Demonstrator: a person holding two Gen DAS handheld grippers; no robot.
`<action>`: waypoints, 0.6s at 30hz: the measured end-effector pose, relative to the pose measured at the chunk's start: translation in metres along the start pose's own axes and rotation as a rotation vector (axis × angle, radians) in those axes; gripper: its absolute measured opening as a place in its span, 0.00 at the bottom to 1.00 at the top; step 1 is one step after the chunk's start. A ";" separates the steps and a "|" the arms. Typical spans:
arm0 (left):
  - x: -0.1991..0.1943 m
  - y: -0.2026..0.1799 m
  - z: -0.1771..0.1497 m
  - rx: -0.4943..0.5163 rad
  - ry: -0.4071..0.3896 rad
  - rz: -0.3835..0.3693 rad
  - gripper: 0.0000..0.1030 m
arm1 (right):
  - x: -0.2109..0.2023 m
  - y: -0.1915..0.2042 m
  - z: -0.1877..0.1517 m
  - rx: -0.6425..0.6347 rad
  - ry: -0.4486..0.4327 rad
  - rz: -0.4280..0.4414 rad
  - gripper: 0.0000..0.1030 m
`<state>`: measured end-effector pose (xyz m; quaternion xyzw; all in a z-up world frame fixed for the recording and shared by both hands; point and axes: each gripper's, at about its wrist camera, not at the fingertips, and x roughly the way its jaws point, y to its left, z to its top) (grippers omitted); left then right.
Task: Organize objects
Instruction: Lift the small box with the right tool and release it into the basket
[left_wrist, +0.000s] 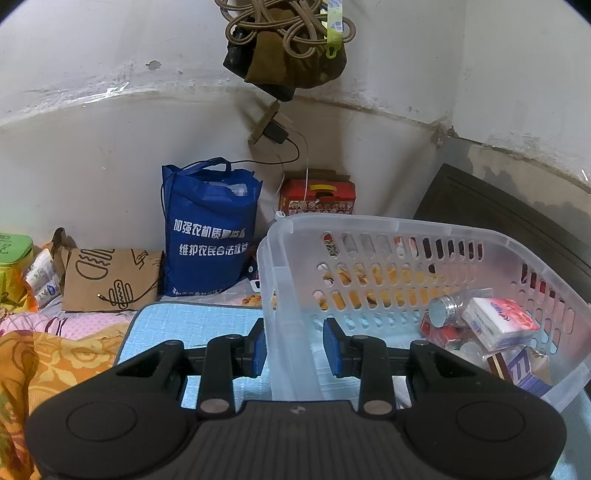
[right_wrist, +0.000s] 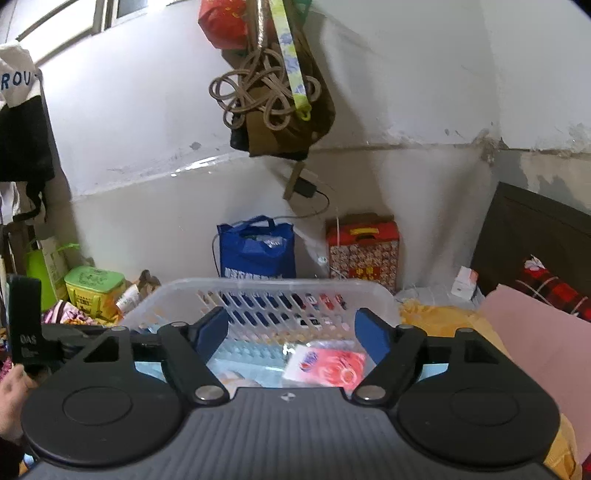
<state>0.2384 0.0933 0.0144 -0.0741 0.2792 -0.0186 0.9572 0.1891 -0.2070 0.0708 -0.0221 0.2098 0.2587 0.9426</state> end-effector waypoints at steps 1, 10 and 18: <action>0.000 0.000 0.000 0.000 -0.001 0.001 0.35 | 0.000 -0.002 -0.001 0.003 0.002 -0.002 0.78; -0.001 0.001 0.000 0.003 -0.010 0.005 0.35 | -0.004 -0.014 -0.008 0.029 0.008 0.014 0.88; -0.010 0.008 -0.004 0.008 -0.100 0.010 0.53 | -0.025 -0.018 -0.018 0.037 -0.026 -0.016 1.00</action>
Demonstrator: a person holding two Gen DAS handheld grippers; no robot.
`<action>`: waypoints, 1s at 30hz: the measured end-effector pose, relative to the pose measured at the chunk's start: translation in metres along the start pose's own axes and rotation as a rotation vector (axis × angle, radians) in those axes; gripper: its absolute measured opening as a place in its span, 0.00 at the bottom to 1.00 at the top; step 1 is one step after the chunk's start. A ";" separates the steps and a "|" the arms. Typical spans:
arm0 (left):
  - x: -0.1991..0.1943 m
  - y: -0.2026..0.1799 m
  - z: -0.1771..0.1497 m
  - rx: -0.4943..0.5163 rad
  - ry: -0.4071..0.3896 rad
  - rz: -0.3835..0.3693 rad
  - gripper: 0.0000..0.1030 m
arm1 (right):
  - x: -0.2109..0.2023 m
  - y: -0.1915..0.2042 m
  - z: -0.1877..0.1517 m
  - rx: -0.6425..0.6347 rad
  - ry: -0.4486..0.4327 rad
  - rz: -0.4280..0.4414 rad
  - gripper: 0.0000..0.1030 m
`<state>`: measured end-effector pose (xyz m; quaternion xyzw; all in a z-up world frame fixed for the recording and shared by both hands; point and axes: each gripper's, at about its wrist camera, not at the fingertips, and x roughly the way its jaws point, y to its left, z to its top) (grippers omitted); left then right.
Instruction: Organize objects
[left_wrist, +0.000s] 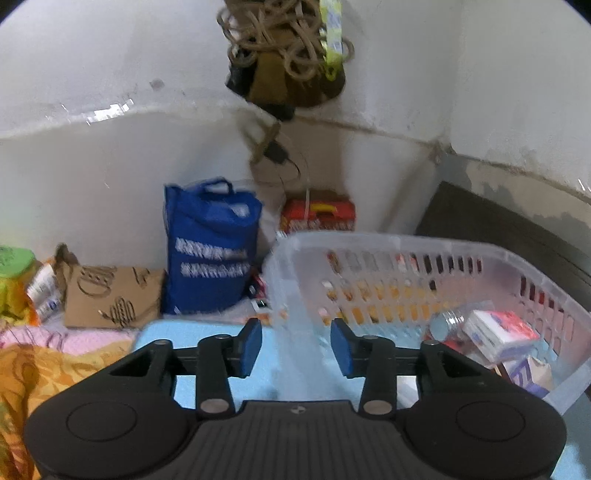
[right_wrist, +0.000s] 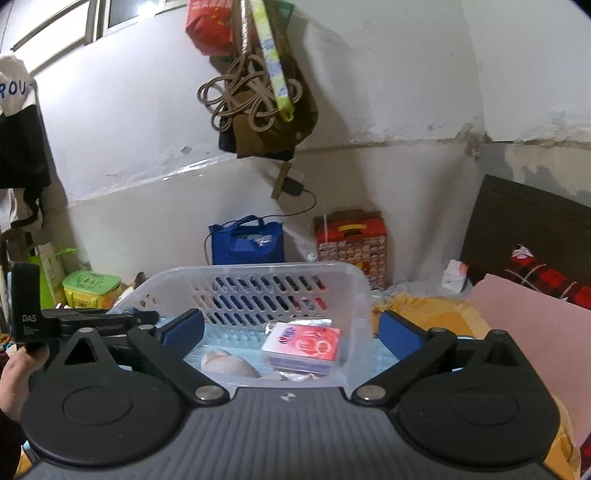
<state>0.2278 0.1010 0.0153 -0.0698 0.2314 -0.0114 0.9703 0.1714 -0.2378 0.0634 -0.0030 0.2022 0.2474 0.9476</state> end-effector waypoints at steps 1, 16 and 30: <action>-0.005 0.002 0.000 0.009 -0.028 0.010 0.57 | -0.002 -0.002 -0.001 0.008 0.000 0.000 1.00; -0.143 0.020 -0.010 -0.098 -0.318 0.001 0.82 | -0.042 -0.016 -0.019 0.109 -0.066 0.049 1.00; -0.301 -0.024 0.008 0.235 -0.148 0.212 0.82 | -0.096 0.003 -0.031 0.004 -0.017 -0.005 1.00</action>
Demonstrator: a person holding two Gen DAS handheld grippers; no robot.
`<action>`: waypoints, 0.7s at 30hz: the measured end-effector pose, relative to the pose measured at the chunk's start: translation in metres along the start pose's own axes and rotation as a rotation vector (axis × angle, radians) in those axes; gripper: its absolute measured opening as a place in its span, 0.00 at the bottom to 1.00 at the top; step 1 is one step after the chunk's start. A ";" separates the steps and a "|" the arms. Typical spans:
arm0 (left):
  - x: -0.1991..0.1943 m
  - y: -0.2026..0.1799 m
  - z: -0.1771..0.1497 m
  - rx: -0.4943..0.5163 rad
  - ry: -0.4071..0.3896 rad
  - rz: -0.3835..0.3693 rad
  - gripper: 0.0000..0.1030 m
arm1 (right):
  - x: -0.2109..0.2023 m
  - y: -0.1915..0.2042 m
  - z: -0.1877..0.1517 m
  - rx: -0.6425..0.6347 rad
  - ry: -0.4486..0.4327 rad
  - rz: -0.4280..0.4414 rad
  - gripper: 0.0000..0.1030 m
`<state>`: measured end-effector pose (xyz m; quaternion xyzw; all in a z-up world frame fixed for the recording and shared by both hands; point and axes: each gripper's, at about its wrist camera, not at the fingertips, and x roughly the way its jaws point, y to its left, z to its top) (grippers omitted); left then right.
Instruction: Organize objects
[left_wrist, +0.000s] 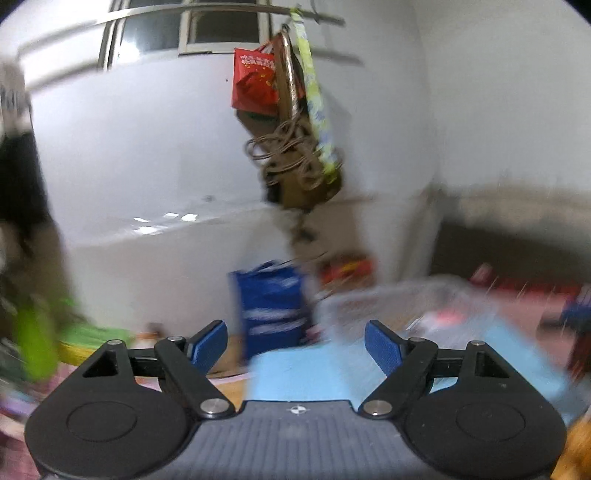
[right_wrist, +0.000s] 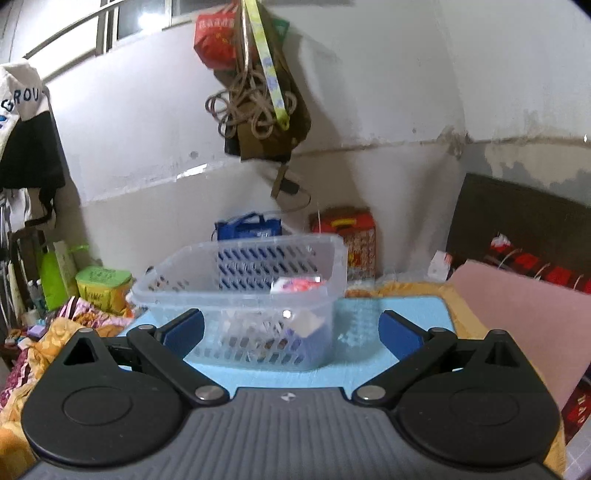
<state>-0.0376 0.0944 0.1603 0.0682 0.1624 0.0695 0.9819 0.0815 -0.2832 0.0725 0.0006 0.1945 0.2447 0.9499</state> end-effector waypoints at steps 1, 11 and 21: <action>-0.013 0.004 0.006 0.046 0.002 0.060 0.83 | -0.002 0.004 0.005 -0.008 0.006 0.002 1.00; 0.051 -0.014 -0.017 -0.093 0.021 -0.079 0.98 | 0.017 0.014 0.008 0.013 0.039 -0.091 1.00; 0.126 -0.074 -0.045 -0.122 0.080 -0.247 0.98 | 0.046 -0.003 0.010 0.045 0.102 -0.200 1.00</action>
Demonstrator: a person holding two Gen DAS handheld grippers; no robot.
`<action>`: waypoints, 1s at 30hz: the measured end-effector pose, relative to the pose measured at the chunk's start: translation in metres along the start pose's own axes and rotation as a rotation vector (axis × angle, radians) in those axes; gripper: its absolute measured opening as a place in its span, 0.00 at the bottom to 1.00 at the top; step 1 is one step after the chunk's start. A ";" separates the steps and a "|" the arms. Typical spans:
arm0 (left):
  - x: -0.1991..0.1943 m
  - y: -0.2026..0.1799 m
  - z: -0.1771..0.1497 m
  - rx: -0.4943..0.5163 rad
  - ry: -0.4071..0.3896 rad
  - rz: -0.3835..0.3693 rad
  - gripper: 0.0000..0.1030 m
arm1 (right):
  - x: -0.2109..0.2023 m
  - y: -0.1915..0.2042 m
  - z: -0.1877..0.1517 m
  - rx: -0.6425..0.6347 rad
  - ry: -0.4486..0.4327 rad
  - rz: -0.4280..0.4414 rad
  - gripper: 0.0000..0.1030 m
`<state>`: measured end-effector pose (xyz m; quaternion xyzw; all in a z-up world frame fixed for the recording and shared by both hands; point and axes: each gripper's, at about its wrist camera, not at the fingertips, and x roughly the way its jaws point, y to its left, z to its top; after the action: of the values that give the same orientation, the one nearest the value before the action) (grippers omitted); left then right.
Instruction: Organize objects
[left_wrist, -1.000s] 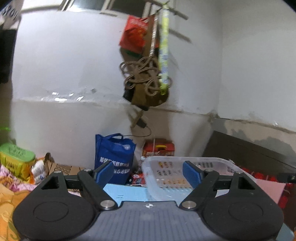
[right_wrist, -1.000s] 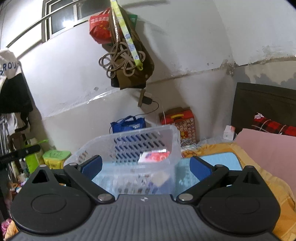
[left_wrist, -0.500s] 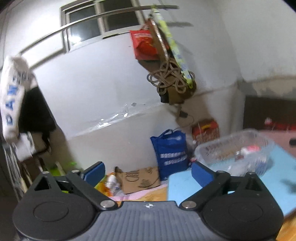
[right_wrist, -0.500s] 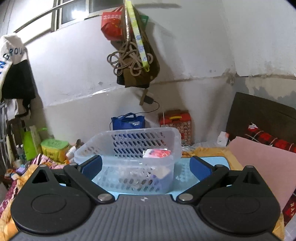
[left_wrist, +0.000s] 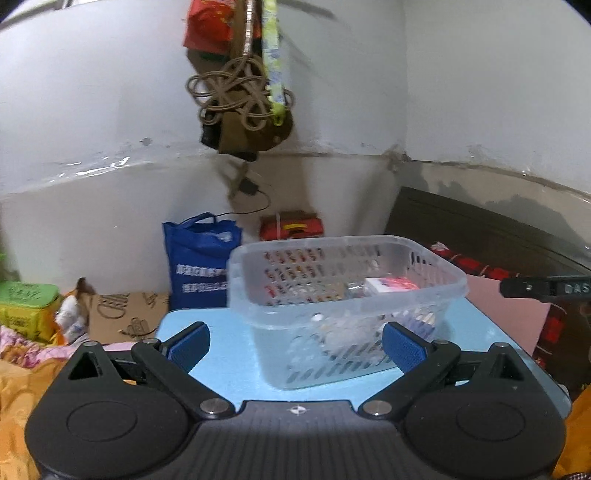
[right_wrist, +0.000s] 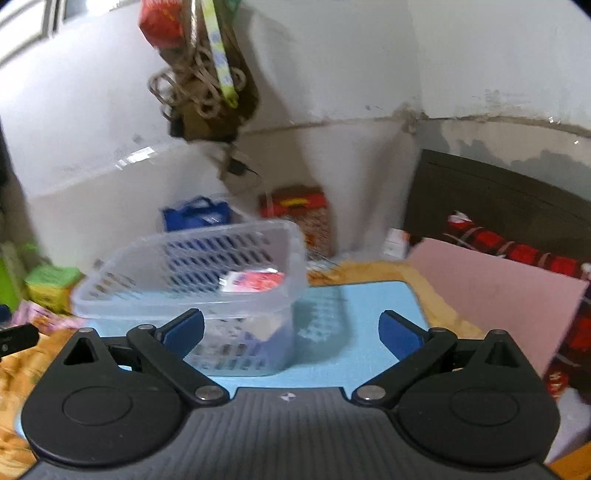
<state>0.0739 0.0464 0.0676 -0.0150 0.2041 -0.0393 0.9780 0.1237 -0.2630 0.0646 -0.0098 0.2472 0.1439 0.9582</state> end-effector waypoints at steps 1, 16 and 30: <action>0.004 -0.001 -0.002 -0.003 0.001 -0.006 0.98 | 0.002 0.003 0.001 -0.009 0.007 -0.018 1.00; 0.055 -0.014 0.017 0.008 0.082 0.005 0.98 | 0.024 0.029 -0.001 -0.073 0.007 0.004 1.00; 0.063 -0.012 0.018 -0.002 0.089 0.020 0.98 | 0.041 0.032 0.003 -0.049 0.053 0.021 1.00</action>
<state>0.1379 0.0293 0.0593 -0.0120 0.2475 -0.0298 0.9684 0.1498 -0.2207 0.0493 -0.0344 0.2691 0.1597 0.9492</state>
